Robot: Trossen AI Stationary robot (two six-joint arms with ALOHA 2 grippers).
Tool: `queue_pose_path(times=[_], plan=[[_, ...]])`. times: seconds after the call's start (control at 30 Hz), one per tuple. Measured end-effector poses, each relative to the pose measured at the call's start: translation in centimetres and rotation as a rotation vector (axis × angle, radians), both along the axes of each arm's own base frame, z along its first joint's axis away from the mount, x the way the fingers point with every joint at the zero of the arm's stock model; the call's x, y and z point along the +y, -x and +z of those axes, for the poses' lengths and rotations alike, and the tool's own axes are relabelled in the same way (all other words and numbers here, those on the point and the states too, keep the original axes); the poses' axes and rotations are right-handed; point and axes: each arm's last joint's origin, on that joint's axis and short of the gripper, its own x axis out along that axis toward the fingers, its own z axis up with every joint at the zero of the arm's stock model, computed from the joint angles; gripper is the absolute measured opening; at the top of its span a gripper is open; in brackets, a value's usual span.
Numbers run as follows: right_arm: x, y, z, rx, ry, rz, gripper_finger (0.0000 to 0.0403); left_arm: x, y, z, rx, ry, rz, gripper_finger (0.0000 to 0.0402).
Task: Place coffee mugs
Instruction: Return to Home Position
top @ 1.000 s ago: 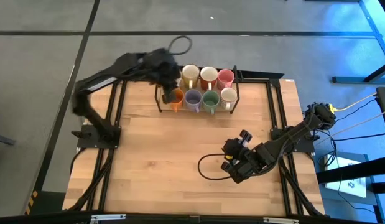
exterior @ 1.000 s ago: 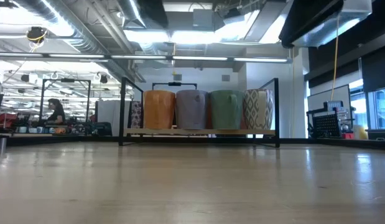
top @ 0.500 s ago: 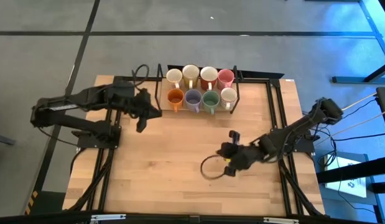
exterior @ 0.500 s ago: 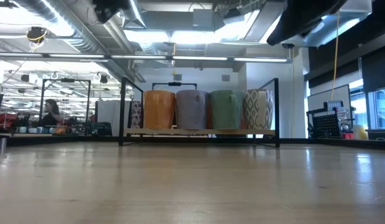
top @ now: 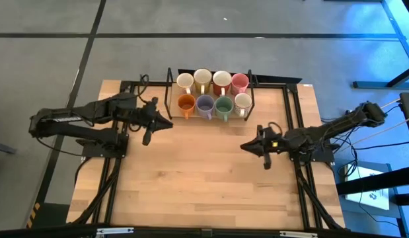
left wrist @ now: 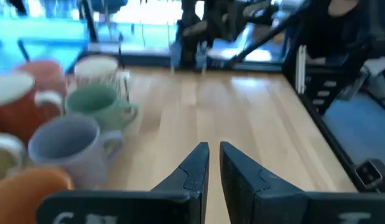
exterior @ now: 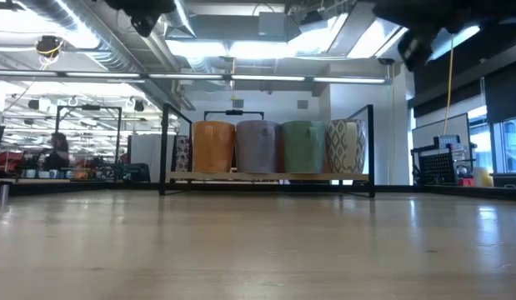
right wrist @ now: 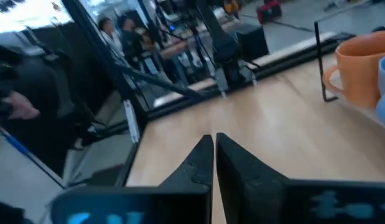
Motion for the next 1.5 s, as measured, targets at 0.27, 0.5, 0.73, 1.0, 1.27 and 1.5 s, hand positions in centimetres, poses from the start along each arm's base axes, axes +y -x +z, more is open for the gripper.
queue_pose_path(times=[0.27, 0.5, 0.73, 1.0, 1.27, 1.5], plan=[[-1.2, 2.6, -0.3, -0.048, -0.014, -0.087, 0.0005, 0.0, 1.9, -2.1, -0.131, -0.067, 0.071, 0.0032], [-1.6, 2.7, -0.4, -0.04, 0.13, -0.201, 0.0006, 0.3, 2.1, -3.8, -0.121, -0.094, 0.202, 0.0032], [-1.7, 3.1, -0.2, -0.05, 0.215, -0.147, 0.0005, 0.1, 2.8, -7.3, -0.221, -0.069, 0.171, 0.0032], [-1.9, 4.4, -0.5, -0.064, 0.223, -0.063, 0.0005, -0.1, 4.3, -9.8, -0.313, -0.051, 0.187, 0.0032], [-2.4, 6.7, -3.2, -0.18, 0.211, -0.017, 0.0005, -0.4, 4.8, -11.1, -0.312, -0.039, 0.108, 0.0032], [-2.8, 7.9, -4.7, -0.22, 0.216, 0.012, 0.0005, -0.5, 5.2, -12.0, -0.315, -0.009, 0.085, 0.0032]])
